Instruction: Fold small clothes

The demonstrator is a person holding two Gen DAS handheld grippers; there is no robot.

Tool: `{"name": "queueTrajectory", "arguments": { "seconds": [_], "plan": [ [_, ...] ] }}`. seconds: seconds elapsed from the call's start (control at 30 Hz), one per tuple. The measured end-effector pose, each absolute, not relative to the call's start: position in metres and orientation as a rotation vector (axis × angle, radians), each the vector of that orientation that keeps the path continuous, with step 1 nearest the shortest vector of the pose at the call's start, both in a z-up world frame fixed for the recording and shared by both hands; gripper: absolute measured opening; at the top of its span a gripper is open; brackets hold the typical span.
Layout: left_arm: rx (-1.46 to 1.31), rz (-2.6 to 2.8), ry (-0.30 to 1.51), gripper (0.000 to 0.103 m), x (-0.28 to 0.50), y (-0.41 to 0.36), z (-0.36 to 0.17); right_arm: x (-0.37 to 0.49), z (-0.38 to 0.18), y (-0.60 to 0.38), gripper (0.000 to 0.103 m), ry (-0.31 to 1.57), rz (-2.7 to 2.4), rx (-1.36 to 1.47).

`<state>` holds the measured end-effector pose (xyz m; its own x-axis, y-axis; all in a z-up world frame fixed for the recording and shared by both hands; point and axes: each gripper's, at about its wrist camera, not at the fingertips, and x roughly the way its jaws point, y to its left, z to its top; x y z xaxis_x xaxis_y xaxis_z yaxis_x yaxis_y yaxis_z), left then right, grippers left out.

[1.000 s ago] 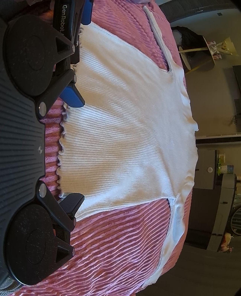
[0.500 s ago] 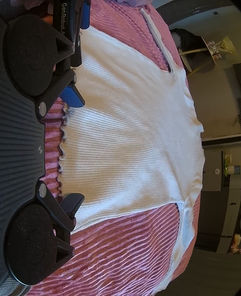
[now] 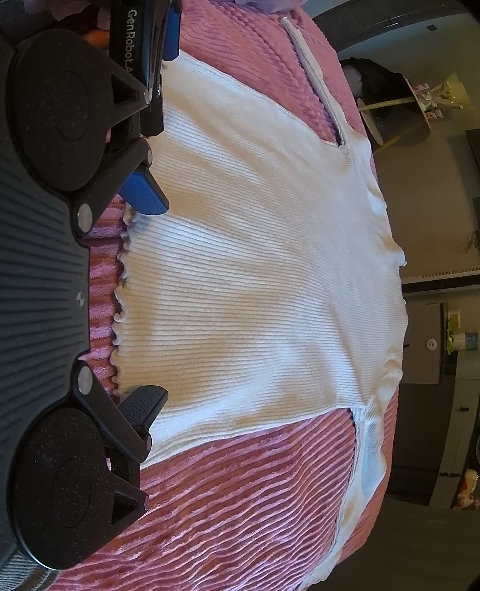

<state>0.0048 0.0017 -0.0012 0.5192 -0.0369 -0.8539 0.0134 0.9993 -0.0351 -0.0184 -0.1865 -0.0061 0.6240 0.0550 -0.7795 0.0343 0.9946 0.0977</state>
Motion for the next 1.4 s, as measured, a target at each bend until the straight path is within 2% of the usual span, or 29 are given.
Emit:
{"name": "queueTrajectory", "arguments": {
  "seconds": [0.5,0.73,0.93,1.17,1.2,1.23,1.37,1.4],
  "plan": [
    [-0.032,-0.024,1.035,0.103,0.008,0.004,-0.003,-0.012,-0.007,-0.187,0.099,0.922,0.051,0.127],
    [-0.068,0.01,1.013,0.103,0.021,0.012,0.009,0.02,-0.012,-0.207,0.099,0.971,0.077,0.193],
    [-0.051,0.084,0.925,0.103,0.065,0.013,0.023,0.041,-0.032,-0.218,0.099,1.032,0.08,0.251],
    [-0.127,0.144,0.871,0.103,0.14,0.003,0.013,0.054,-0.032,-0.24,0.099,1.115,0.155,0.35],
    [-0.122,0.158,0.859,0.103,0.147,0.001,0.01,0.054,-0.027,-0.247,0.098,1.098,0.171,0.359],
    [-0.111,0.167,0.846,0.103,0.155,-0.001,0.006,0.054,-0.021,-0.26,0.09,1.054,0.17,0.387],
    [-0.029,0.2,0.83,0.103,0.17,-0.003,-0.019,0.067,-0.001,-0.353,0.083,0.845,-0.025,0.499],
    [-0.031,0.2,0.827,0.103,0.17,-0.001,-0.026,0.073,0.001,-0.382,0.072,0.801,-0.108,0.513]
  ]
}}
